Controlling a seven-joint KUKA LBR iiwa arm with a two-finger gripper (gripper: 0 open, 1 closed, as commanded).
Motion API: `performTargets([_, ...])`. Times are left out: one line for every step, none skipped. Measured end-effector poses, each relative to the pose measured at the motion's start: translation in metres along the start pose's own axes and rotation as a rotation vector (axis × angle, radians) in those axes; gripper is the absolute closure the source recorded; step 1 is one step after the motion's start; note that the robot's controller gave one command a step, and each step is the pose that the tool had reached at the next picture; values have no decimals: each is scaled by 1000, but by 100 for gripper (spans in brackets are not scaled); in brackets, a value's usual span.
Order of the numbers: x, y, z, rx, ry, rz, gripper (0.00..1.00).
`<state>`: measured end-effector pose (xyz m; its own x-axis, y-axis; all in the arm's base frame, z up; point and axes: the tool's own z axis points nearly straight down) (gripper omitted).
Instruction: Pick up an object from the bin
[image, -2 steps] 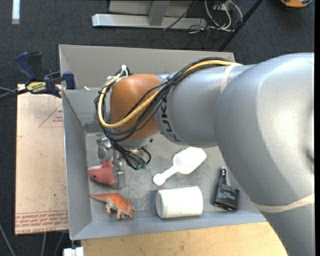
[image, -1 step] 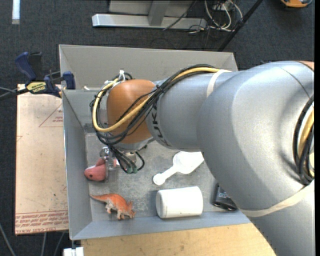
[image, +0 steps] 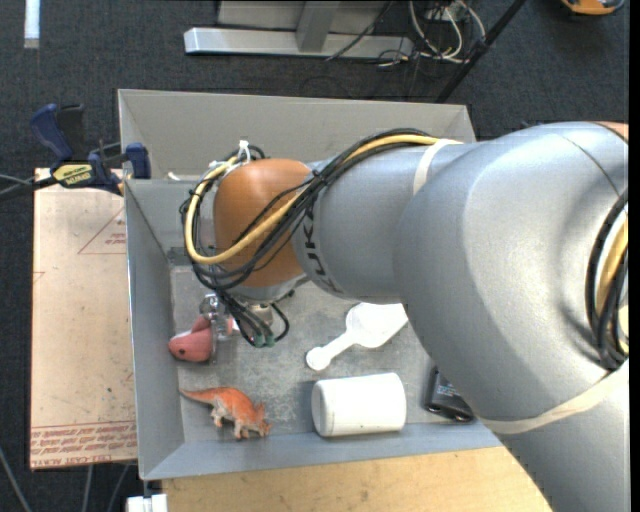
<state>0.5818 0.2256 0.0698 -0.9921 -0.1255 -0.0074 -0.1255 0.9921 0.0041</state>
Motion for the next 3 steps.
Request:
performTargets([1,0,-3,1,3,0,100])
performTargets([3,-1,-23,2,9,0,100])
performTargets([0,0,-43,0,2,1,100])
